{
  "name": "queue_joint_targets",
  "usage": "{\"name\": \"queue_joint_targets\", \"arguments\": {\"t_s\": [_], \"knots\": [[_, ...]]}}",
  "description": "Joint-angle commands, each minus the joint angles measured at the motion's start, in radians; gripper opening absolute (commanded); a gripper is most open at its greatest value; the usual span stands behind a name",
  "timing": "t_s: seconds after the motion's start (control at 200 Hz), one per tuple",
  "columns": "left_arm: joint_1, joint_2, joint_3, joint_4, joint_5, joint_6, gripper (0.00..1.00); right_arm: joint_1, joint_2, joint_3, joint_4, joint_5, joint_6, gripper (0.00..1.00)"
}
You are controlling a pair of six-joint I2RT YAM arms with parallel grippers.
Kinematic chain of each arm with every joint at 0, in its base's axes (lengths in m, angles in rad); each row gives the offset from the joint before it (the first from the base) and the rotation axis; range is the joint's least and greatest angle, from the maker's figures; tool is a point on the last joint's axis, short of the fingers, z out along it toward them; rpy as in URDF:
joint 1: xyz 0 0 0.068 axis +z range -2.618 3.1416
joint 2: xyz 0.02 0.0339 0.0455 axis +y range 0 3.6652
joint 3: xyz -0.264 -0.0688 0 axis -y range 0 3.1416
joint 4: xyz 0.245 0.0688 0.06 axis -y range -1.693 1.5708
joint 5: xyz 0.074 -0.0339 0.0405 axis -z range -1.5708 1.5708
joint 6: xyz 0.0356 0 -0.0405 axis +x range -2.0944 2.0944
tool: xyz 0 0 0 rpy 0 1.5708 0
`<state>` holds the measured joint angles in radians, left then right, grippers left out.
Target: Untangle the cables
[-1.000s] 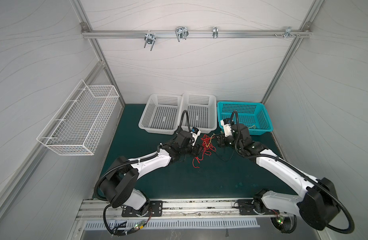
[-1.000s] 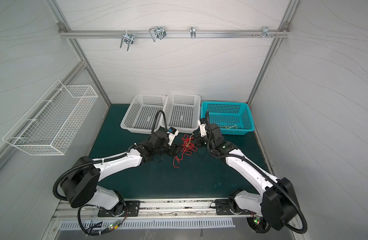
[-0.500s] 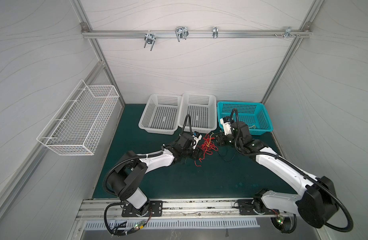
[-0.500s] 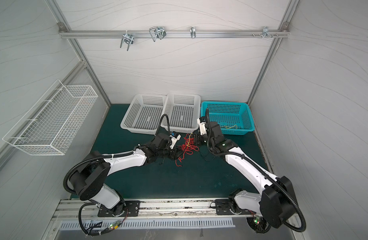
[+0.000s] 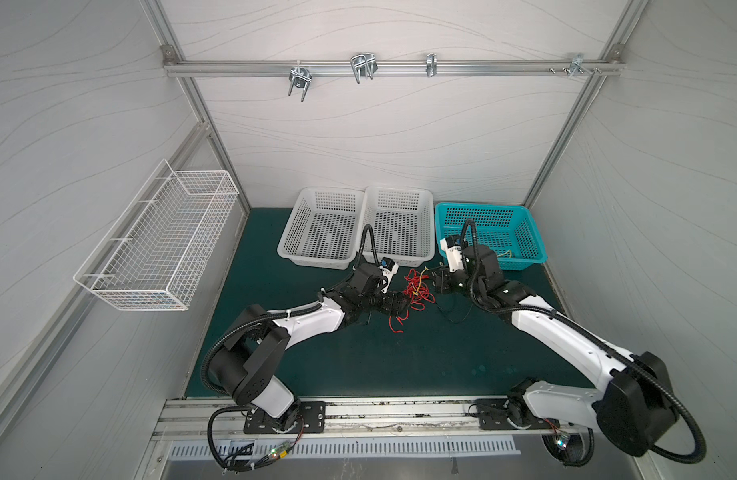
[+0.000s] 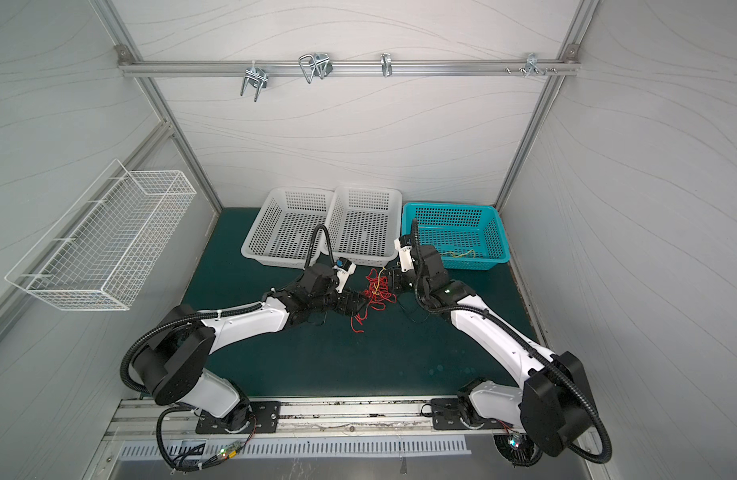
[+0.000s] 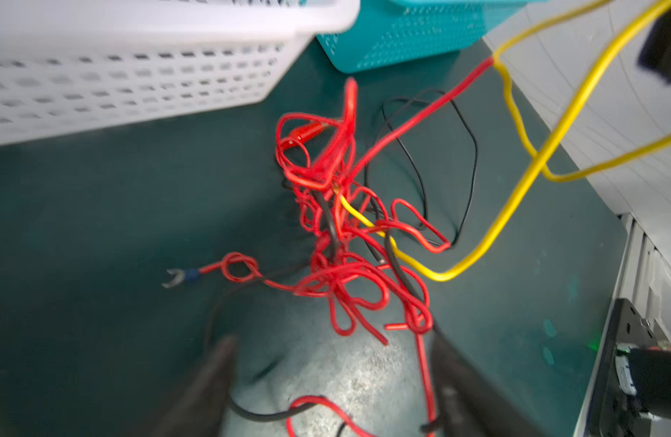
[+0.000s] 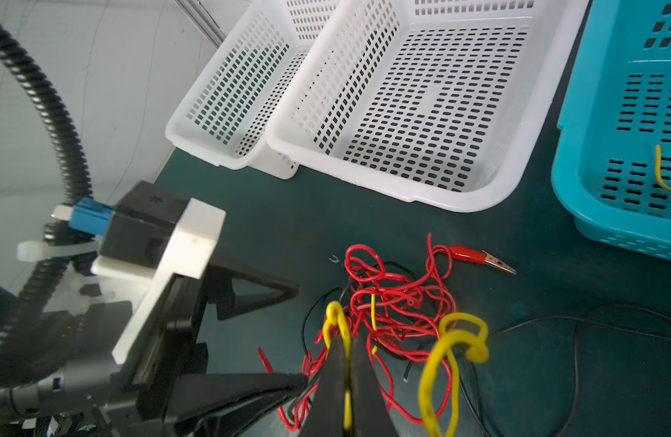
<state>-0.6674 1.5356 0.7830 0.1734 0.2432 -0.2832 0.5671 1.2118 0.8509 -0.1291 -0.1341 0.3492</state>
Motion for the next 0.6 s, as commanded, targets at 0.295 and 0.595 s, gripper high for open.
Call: {"name": "queue_joint_targets", "arguments": {"t_s": [0.295,0.595], "knots": [[-0.018,0.038,0.058,0.063,0.071,-0.016,0.94,0.013,-0.013,-0.001,0.022,0.006,-0.002,0.0],[-0.041,0.113,0.088,0.037,0.049,-0.01,0.64,0.014,-0.056,0.008,0.016,-0.001,0.002,0.0]]}}
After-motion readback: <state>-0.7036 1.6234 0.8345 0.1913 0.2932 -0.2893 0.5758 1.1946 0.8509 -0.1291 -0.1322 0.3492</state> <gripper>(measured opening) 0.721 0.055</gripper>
